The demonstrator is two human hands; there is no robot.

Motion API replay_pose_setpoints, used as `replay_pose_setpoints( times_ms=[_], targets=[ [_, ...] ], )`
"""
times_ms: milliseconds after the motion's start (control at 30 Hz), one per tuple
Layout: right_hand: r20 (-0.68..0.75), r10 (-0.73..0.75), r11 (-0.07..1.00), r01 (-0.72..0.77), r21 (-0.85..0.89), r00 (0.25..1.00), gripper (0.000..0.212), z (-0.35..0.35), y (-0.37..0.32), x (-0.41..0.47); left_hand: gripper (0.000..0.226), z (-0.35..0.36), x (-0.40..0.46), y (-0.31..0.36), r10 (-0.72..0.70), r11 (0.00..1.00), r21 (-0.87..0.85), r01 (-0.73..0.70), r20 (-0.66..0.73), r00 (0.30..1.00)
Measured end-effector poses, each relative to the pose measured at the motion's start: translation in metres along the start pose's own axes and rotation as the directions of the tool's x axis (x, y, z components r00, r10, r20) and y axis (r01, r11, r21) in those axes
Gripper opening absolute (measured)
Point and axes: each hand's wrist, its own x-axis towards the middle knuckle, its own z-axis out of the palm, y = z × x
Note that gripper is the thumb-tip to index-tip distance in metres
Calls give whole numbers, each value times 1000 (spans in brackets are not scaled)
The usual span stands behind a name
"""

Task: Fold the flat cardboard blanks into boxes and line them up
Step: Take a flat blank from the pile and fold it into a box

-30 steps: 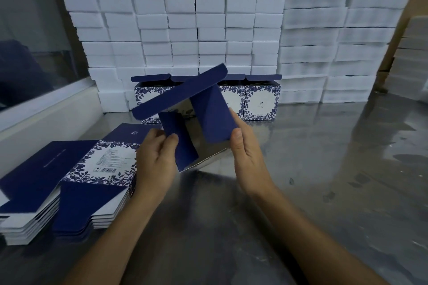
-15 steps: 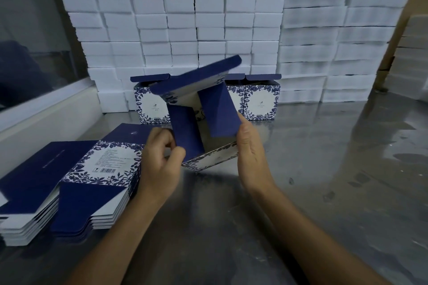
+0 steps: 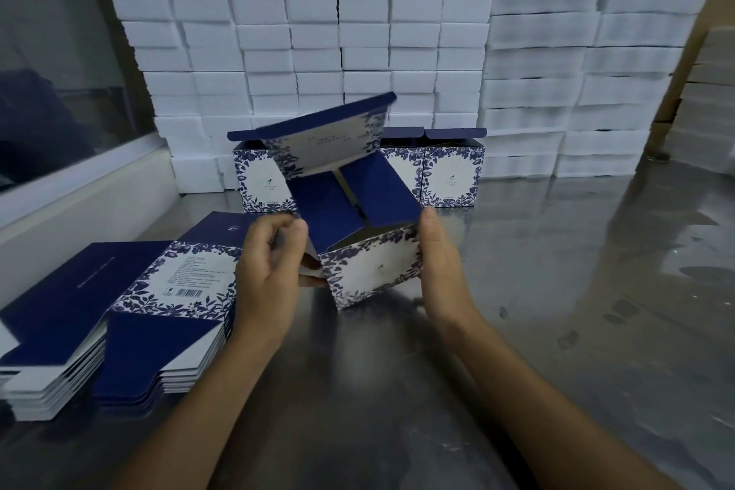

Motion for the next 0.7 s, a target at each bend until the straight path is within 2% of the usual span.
replay_pose_setpoints(
  times_ms=[67, 133, 200, 267, 333, 433, 533, 567, 700],
  targets=[
    [6, 31, 999, -31, 17, 1000, 47, -3, 2, 1, 36, -1, 2, -1, -67, 998, -22, 66, -9, 998],
    [11, 39, 999, -39, -1, 999, 35, -5, 4, 2, 56, 0, 3, -2, -124, 991, -58, 123, -15, 992],
    [9, 41, 998, -41, -43, 999, 42, -6, 8, 2, 72, 0, 3, -4, -181, 977, -113, 180, 1, 983],
    [-20, 51, 997, -52, -49, 998, 45, -6, 12, 3, 82, -1, 3, -4, -218, 970, -102, 219, 23, 976],
    [-58, 53, 998, -55, -38, 997, 35, -5, 14, 3, 86, 0, 2, -4, -222, 973, -57, 224, 35, 974],
    [-112, 36, 998, -40, -38, 993, 33, -4, 18, 4, 72, 2, 0, -3, -197, 980, 26, 197, 16, 980],
    [-162, 4, 993, -22, -114, 987, 38, -6, 17, 2, 19, -1, 3, -5, -167, 985, 18, 169, -74, 983],
    [-180, -4, 989, -23, -147, 984, 36, -6, 17, 2, 8, -2, 5, -7, -160, 987, 17, 163, -108, 981],
    [-192, 10, 983, -45, -176, 981, 10, -7, 12, 3, 15, -4, 7, -10, -141, 987, 53, 152, -168, 976]
  ],
)
